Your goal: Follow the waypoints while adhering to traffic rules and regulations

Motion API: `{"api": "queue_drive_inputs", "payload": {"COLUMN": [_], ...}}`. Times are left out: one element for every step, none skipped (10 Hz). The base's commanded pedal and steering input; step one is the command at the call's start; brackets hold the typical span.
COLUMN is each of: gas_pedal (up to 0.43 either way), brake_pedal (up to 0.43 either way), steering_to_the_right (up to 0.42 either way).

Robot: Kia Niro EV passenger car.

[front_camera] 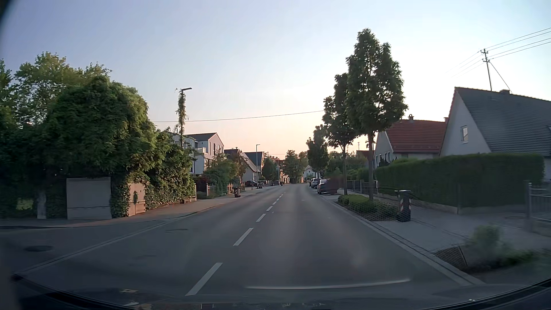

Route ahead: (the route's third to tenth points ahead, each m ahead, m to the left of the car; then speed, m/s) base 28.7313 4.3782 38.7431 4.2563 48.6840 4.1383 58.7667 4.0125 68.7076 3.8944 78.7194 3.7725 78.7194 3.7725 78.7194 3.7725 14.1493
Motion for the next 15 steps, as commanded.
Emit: {"api": "queue_drive_inputs", "payload": {"gas_pedal": [0.118,0.118,0.118,0.118,0.118,0.118,0.118,0.118,0.118,0.118,0.118,0.118,0.118,0.098,0.087], "brake_pedal": [0.012,0.012,0.018,0.012,0.018,0.012,0.018,0.012,0.012,0.018,0.012,0.018,0.018,0.012,0.018], "steering_to_the_right": [0.008,0.003,-0.001,-0.002,-0.001,-0.002,-0.003,-0.003,-0.003,-0.003,-0.003,-0.005,-0.005,-0.005,-0.005]}}
